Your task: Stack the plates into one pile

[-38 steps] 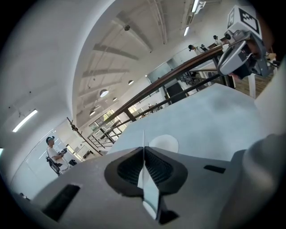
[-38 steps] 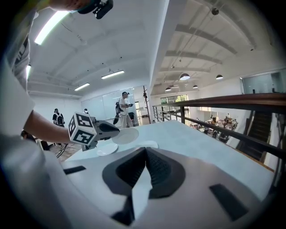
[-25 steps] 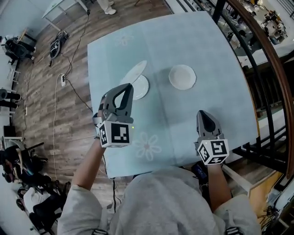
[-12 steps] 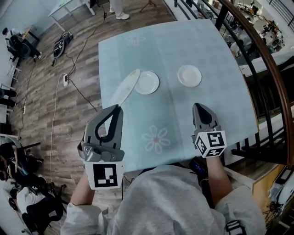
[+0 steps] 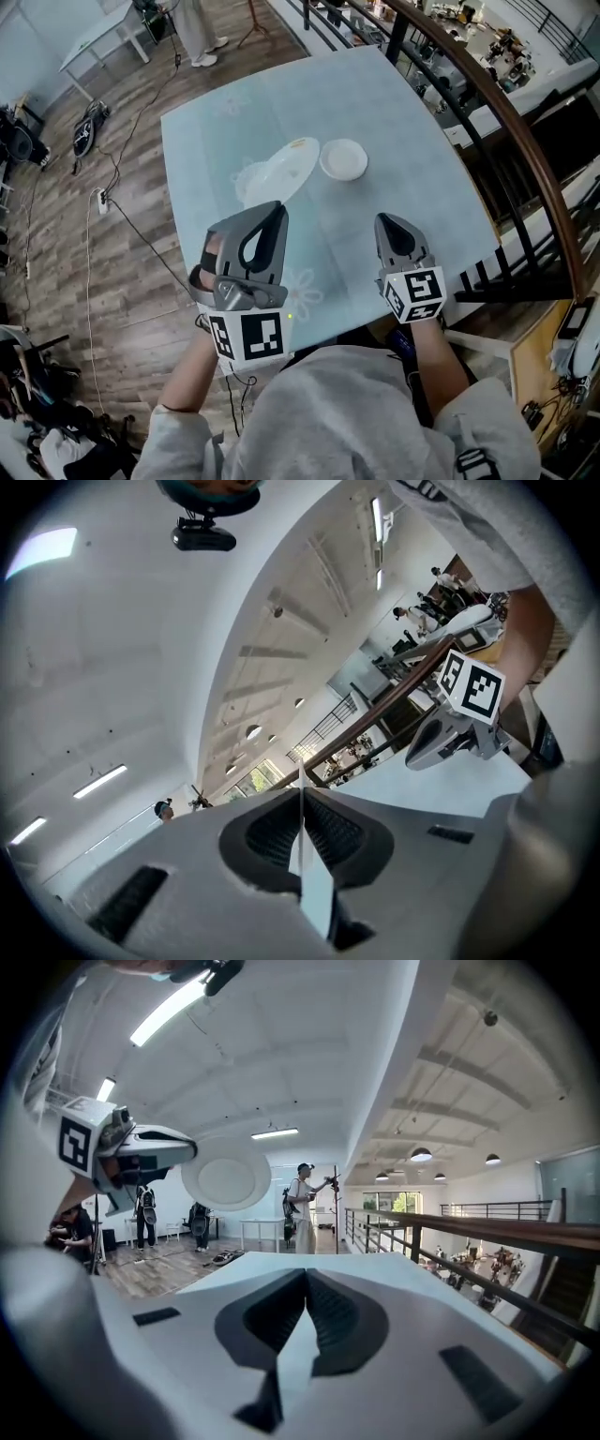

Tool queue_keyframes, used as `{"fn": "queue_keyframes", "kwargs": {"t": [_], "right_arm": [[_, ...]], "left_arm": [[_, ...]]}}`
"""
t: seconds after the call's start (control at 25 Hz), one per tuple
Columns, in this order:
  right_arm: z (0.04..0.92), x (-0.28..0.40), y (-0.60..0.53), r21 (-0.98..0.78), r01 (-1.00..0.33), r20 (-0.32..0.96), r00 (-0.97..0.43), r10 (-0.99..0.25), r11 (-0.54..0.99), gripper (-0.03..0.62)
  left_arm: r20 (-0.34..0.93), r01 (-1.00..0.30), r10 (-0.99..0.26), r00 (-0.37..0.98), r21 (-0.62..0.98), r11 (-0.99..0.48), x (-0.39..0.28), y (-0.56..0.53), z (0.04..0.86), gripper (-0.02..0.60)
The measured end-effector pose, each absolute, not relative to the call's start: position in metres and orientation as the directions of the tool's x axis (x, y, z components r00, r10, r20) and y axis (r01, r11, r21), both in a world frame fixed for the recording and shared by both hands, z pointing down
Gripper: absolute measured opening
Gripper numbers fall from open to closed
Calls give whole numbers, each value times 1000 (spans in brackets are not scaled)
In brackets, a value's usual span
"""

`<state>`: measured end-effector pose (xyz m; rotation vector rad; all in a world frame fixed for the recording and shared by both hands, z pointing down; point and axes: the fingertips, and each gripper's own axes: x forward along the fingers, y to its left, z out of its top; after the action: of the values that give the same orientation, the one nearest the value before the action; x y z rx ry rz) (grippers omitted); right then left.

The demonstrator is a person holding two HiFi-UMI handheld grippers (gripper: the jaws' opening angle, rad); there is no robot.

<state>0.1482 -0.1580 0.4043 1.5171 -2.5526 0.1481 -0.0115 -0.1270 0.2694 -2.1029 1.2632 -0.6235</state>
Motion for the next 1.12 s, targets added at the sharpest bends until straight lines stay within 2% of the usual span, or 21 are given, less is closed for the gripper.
{"fn": "queue_keyframes", "kwargs": {"t": [0.2,0.44,0.6,0.76,1.0,1.12], "right_arm": [[416,198,-202,-72,-889,201,-457,-867,452,26],[453,249,-235,-176,-884,255,-466,-847,434,26],[485,255,-236,-208,-864,315,-504,-804,459,26],[501,268,-234,-239,-861,349,-507,-788,449,26],[512,289,-233,-266,-867,371,-496,-785,422,26],[517,290,-231,-273,-859,377,-510,-773,433,26]], "left_arm": [[204,-580,-881,427,-685,-440,50,-208,320,26],[356,-468,-858,369,-727,-503,117,-280,415,26],[435,-392,-853,288,-759,-520,131,-319,491,26],[498,-372,-840,213,-754,-542,136,-346,537,26],[565,-285,-803,190,-751,-596,153,-349,580,25],[597,-283,-782,180,-730,-623,157,-348,596,26]]}}
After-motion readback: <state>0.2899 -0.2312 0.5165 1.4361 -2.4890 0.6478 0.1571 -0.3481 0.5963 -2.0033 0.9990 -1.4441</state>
